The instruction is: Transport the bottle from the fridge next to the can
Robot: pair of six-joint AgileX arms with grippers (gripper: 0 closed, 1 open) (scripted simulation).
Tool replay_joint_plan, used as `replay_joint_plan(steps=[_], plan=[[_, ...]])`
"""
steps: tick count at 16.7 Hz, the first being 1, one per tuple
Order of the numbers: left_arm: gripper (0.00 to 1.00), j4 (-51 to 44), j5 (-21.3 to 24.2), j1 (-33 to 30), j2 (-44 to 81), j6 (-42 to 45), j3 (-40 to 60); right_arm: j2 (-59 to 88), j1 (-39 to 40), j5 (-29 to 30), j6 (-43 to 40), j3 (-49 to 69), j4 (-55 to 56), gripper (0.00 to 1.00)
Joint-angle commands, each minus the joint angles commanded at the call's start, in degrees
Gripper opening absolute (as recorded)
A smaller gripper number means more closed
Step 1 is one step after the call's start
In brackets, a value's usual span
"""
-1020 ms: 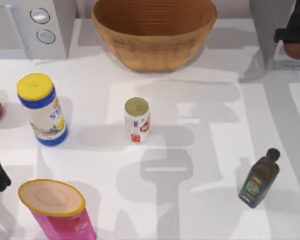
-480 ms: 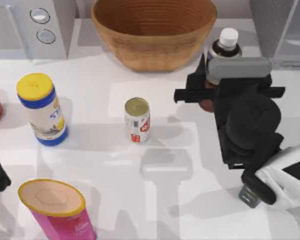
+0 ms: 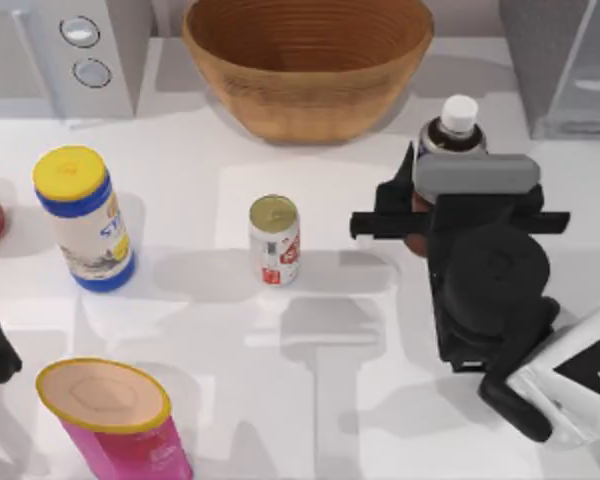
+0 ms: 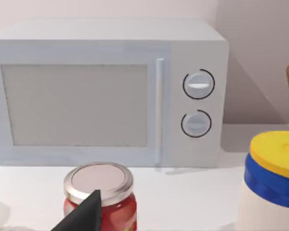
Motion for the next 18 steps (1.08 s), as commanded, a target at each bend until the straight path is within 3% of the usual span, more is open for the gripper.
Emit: replay_joint_plan(steps=[11, 18], plan=[[1.00, 0.00, 0.00, 0.00, 0.00, 0.00, 0.00, 0.13, 0.23, 0.18, -0.10, -0.16, 0.17, 0.00], [1.00, 0.00, 0.00, 0.00, 0.00, 0.00, 0.00, 0.13, 0.23, 0.18, -0.10, -0.16, 0.17, 0.53]])
